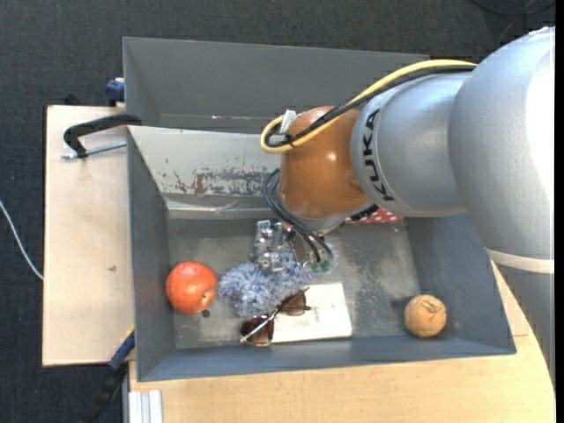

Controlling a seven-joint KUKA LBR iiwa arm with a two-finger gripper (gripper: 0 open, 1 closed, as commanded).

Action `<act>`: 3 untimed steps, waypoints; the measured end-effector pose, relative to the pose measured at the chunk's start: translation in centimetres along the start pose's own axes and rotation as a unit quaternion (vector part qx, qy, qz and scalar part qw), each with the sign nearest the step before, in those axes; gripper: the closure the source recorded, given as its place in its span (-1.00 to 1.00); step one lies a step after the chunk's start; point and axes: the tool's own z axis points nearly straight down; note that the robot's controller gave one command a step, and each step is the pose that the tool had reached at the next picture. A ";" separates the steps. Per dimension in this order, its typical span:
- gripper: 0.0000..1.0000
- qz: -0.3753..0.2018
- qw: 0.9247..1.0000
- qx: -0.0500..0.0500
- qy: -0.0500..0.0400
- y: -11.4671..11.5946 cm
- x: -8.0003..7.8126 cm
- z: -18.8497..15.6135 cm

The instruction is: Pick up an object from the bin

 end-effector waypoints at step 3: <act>-1.00 -0.145 0.989 0.000 0.005 0.9 -4.0 -5.4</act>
Offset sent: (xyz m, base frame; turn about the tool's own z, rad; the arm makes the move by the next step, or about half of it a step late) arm 0.0000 0.0000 0.0000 0.0000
